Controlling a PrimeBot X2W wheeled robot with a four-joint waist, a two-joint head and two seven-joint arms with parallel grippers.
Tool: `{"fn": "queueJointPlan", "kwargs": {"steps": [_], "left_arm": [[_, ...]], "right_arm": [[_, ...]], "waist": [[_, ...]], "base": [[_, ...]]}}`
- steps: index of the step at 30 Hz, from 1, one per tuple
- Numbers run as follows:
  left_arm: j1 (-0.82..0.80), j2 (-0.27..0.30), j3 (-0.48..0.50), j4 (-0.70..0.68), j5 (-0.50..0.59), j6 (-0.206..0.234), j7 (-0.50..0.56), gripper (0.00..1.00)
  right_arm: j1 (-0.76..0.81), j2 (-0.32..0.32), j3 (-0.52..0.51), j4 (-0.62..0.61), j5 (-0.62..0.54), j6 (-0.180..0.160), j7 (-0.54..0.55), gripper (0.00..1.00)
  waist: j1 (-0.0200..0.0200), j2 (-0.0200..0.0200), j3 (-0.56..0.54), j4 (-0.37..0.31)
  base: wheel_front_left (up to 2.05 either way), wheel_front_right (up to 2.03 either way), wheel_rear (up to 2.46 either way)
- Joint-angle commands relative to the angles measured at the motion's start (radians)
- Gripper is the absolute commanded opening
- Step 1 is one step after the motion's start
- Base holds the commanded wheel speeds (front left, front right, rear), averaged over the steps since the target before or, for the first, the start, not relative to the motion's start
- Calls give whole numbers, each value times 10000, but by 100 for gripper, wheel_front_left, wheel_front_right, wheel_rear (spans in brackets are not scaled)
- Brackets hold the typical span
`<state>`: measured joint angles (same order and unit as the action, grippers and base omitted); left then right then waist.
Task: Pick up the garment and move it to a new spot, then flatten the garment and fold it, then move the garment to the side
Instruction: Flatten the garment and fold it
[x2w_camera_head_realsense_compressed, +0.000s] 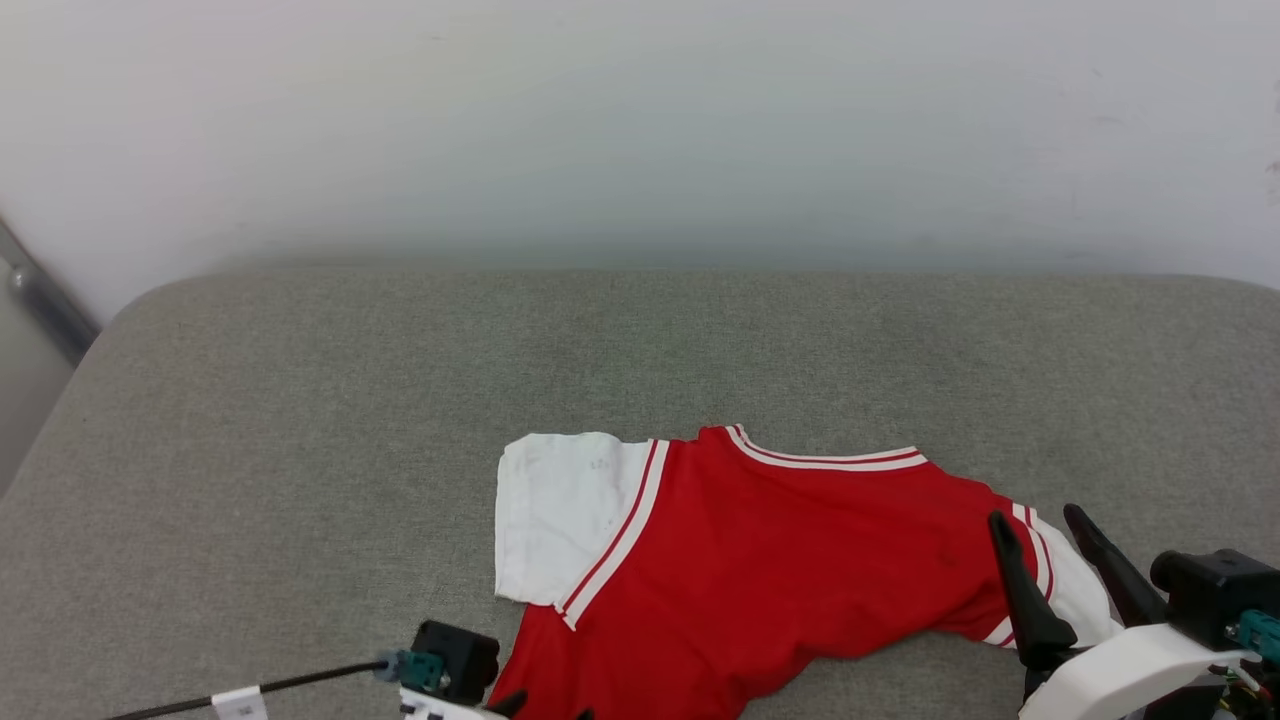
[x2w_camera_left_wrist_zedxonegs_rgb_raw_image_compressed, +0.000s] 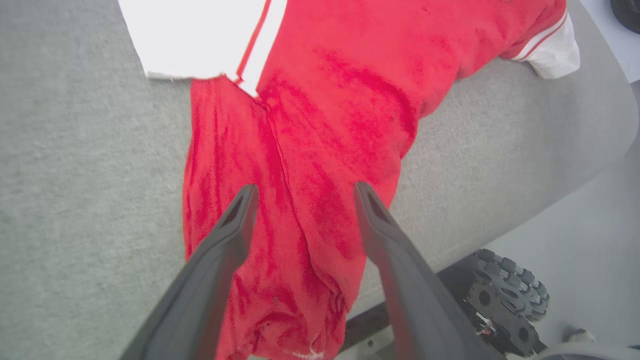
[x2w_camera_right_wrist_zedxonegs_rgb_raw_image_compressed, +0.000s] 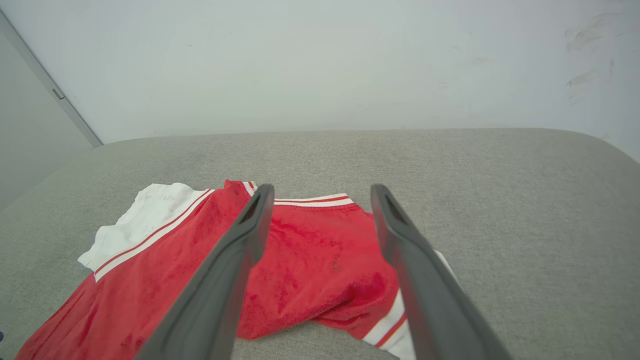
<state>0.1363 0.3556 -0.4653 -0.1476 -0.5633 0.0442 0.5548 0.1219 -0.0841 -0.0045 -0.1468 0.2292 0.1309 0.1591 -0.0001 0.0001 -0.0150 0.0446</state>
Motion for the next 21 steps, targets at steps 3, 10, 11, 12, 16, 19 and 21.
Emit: {"fn": "queueJointPlan", "kwargs": {"steps": [3,10,11,12,16,19,21], "left_arm": [[-725,-49,273,-302,389,86,-581,100],[-2353,-454,1104,-43,1171,483,-2519,100],[-2591,-568,1183,84,1174,503,-2764,100],[-2860,-581,1269,237,1303,512,-2967,100],[-3950,-645,1592,1006,1299,398,-3427,100],[-4729,-509,1828,1734,1065,189,-3366,100],[-5190,-308,1947,2266,926,-22,-3120,100]], "right_arm": [[-105,35,-60,-112,22,-3,51,100],[-728,-37,24,-385,-34,-3,9,100],[-848,-44,39,-418,-42,-3,-8,100],[-954,-57,38,-490,-49,-3,-22,100],[-1367,-69,39,-664,-64,-3,-86,100],[-1625,-52,78,-689,-54,-3,-156,100],[-1739,-24,93,-641,-30,-3,-198,100]], "waist": [[1,-1,131,3],[1,-1,1077,-252],[1,-1,1252,-306],[1,-1,1463,-354],[1,-1,2319,-544],[1,-1,2795,-729],[1,-1,3011,-852]], "base": [[0,0,0],[0,0,0],[0,0,0],[0,0,0],[0,0,0],[0,0,0],[0,0,0]]}}
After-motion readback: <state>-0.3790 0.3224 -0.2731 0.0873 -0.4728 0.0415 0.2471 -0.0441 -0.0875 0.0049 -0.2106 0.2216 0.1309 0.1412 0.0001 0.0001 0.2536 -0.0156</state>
